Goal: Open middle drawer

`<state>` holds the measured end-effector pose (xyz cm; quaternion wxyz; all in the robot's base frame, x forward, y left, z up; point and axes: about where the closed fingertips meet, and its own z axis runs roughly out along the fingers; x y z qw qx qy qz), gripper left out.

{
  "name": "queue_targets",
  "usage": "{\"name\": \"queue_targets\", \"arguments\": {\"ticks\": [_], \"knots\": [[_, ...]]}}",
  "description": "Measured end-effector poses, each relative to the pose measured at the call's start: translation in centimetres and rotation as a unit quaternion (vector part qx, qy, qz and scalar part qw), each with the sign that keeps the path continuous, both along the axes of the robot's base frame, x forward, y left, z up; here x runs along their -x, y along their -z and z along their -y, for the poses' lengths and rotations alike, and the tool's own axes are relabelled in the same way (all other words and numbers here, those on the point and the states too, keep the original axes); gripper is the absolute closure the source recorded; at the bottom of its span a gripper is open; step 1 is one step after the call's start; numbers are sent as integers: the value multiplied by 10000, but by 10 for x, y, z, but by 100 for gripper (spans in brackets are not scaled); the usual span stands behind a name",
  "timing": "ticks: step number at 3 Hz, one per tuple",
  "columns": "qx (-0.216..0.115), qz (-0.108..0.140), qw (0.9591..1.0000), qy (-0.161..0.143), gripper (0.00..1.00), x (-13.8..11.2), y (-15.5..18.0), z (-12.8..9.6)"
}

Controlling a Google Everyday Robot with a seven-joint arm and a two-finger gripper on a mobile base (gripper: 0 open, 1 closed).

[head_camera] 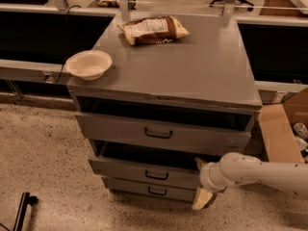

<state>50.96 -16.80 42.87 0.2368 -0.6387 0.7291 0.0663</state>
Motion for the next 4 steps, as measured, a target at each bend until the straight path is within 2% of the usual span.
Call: {"name": "queue_targets", "arguments": {"ticks": [1, 2, 4], "knots": [[327, -111, 9992, -195, 0, 55, 15, -9], [332, -50, 9992, -208, 0, 49, 11, -10], [411, 289, 9983, -311, 0, 19, -15, -15]]}}
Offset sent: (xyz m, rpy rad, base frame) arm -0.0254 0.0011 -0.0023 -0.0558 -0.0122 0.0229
